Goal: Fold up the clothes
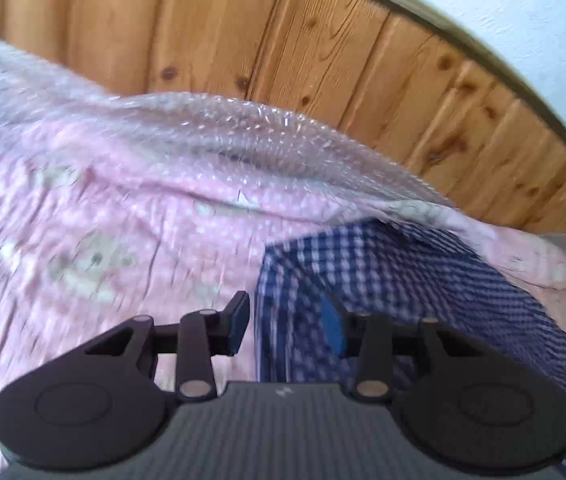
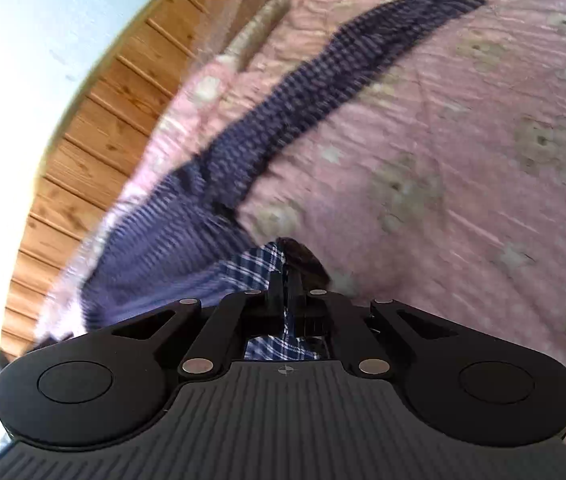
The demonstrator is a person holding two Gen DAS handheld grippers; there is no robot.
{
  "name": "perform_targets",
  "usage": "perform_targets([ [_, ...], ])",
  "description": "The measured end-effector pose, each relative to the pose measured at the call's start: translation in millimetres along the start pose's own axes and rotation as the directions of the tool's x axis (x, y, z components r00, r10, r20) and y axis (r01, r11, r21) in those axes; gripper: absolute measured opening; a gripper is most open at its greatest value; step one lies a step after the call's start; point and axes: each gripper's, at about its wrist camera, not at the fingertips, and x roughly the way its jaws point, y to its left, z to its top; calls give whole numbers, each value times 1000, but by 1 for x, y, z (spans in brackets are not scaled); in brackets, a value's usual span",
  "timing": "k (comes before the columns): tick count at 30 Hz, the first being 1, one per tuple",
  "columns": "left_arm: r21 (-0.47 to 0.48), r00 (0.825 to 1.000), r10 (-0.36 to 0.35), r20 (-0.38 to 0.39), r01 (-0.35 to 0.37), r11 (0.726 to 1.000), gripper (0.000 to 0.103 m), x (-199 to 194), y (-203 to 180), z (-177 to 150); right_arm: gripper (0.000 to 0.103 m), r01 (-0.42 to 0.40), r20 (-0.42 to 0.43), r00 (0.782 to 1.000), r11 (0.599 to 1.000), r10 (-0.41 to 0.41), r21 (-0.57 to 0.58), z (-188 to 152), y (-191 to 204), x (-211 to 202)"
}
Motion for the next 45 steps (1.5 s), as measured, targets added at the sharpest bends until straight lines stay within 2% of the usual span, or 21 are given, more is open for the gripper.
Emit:
perform_targets([
  [2,22,998,-24,-49,25,999,40,-10,-2,-25,0,-60,8,998,998,60,-30,4,7,-2],
  [3,41,997,-29,-77,32,999,40,-12,-4,-37,0,-64,10,998,997,65,-48,3,10,-5],
  [6,190,990,34,-134,-8,982,41,2,-18,-60,0,-50,-13,999,998,50,-48,-8,6,-7],
  [8,278,990,67,-122,-31,960,44,2,-27,-60,0,-28,-37,999,998,26,-61,-16,3,-4],
  [10,259,990,67,-127,-33,965,44,-1,-29,-51,0,-52,-31,998,995,49,-85,-17,8,-3],
  [13,162,994,22,-105,-5,987,45,-19,-31,-39,0,-129,-14,992,972,129,-198,-15,34,-10],
  [16,58,995,-16,-100,22,998,47,-41,-32,-37,0,-259,-56,965,887,257,-382,-31,76,-33],
  [17,26,994,-31,-101,33,999,49,-48,-31,-40,0,-328,-100,943,835,317,-442,-42,93,-44],
  [19,-9,993,-46,-109,45,999,49,-56,-29,-42,0,-474,-230,879,711,417,-520,-72,122,-64],
  [21,0,993,-36,-110,36,999,49,-58,-27,-37,0,-582,-373,813,597,447,-553,-110,141,-75],
  [22,-11,992,-56,-112,55,998,50,-52,-25,-33,0,-611,-422,792,557,441,-563,-128,145,-78],
  [23,-23,991,-76,-114,74,997,52,-46,-23,-29,0,-626,-462,780,537,423,-565,-145,145,-78],
  [24,-34,989,-96,-116,92,995,53,-40,-20,-26,0,-626,-482,779,531,400,-571,-160,144,-77],
  [25,-45,986,-116,-118,111,993,53,-34,-18,-22,0,-614,-486,789,533,377,-583,-173,142,-75],
  [30,-103,969,-215,-123,203,974,55,-4,-8,-3,0,-527,-459,846,546,271,-651,-215,135,-74],
  [33,-130,955,-271,-124,255,958,56,14,-3,9,0,-458,-405,887,544,223,-704,-236,145,-83],
  [35,-104,950,-282,-131,270,957,56,28,-6,18,0,-418,-365,908,521,208,-744,-247,160,-94],
  [37,-118,947,-296,-126,282,952,56,41,-4,29,0,-382,-335,924,520,187,-764,-256,170,-101],
  [40,-180,926,-330,-184,298,937,56,72,3,39,0,-323,-291,945,532,146,-783,-271,177,-101],
  [43,-182,928,-307,-212,271,945,49,92,11,41,0,-280,-242,960,524,143,-804,-273,190,-104],
  [45,-196,926,-320,-202,282,939,44,100,17,43,0,-306,-251,952,500,175,-810,-274,201,-115],
])
